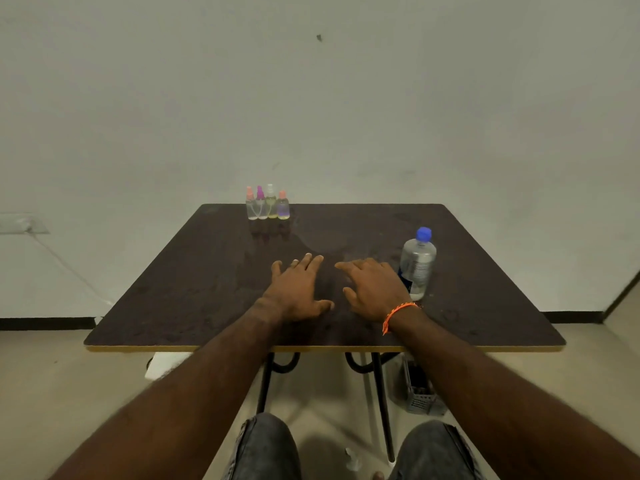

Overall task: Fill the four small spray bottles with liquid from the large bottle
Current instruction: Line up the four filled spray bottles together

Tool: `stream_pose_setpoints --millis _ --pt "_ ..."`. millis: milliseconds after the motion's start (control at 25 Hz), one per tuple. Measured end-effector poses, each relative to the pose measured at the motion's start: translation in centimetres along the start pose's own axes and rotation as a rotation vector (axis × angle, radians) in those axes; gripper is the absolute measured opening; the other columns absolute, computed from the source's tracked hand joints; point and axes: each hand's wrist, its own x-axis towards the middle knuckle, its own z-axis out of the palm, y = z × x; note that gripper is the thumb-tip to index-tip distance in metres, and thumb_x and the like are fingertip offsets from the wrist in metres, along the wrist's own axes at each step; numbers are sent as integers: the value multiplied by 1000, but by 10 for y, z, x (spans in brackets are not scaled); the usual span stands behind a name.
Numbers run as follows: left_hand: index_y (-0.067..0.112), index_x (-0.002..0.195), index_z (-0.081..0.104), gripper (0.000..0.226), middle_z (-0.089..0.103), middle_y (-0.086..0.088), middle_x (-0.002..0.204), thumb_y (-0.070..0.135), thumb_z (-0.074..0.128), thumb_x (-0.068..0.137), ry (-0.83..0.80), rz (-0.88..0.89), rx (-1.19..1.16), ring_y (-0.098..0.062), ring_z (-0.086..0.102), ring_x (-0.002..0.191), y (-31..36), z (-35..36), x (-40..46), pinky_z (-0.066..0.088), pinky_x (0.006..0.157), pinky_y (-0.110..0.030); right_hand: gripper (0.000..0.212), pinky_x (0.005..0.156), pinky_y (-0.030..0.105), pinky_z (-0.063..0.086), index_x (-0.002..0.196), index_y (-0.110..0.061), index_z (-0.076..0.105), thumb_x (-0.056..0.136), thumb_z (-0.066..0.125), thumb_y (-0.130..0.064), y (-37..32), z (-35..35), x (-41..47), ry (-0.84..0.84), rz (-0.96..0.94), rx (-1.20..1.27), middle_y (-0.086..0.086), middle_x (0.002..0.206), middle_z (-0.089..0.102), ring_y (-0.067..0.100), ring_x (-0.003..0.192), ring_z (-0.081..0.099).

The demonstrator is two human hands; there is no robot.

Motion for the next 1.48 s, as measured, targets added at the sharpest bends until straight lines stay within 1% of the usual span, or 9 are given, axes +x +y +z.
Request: stream_pose_setpoints --millis 200,360,440,520,680,800,960,1120,1480 --pt "26 166 5 111 11 -5 175 69 67 84 -49 138 -47 -26 18 159 61 7 26 5 124 -65 41 88 37 54 129 -26 60 92 54 -41 47 -12 -58 24 80 1 -1 117 69 19 104 63" --pt "25 167 -1 116 17 -5 174 69 68 84 -83 235 -122 -26 22 158 106 13 41 3 125 -65 27 75 38 54 105 -24 60 91 54 -46 86 -18 -91 58 347 17 -1 94 68 20 86 63" --pt "22 166 -10 124 25 -7 171 68 71 84 -57 252 -217 -26 30 155 118 16 46 6 126 -60 30 78 38 55 112 -25 56 91 61 -44 101 -20 -97 79 489 88 0 101 68 19 91 64" --pt "21 164 -19 129 27 -7 171 63 74 85 -20 271 -330 -27 35 153 123 18 51 11 126 -54 49 90 39 55 131 -24 49 88 68 -40 111 -19 -95 82 574 190 1 120 66 21 108 64" --pt "22 165 -16 124 28 -4 171 53 76 89 -1 226 -528 -29 41 150 126 22 70 20 124 -62 83 106 42 47 153 -20 29 84 75 -32 120 -14 -72 151 608 445 6 148 50 26 130 55" --pt "27 167 5 104 48 -3 160 51 72 92 50 246 -648 -27 54 140 133 21 81 38 118 -57 75 104 37 48 151 -21 32 88 72 -30 122 -8 -57 160 556 640 6 145 54 24 128 56" --pt "45 154 36 73 66 15 138 59 69 90 117 326 -788 -11 68 119 132 18 100 55 106 -48 69 98 31 51 149 -23 39 89 72 -34 129 -9 -42 210 498 727 2 137 60 17 117 62" --pt "45 148 42 64 70 17 128 57 71 92 174 347 -828 -5 70 112 133 -5 136 56 104 -43 69 99 40 54 148 -28 40 87 71 -42 159 -22 -6 238 461 699 0 136 61 16 114 64" --pt "23 145 41 68 69 -3 134 48 75 92 196 267 -832 -16 69 113 139 -29 299 57 100 -38 65 101 31 49 147 -23 34 92 69 -29 255 -19 121 247 497 719 0 141 56 17 120 60"
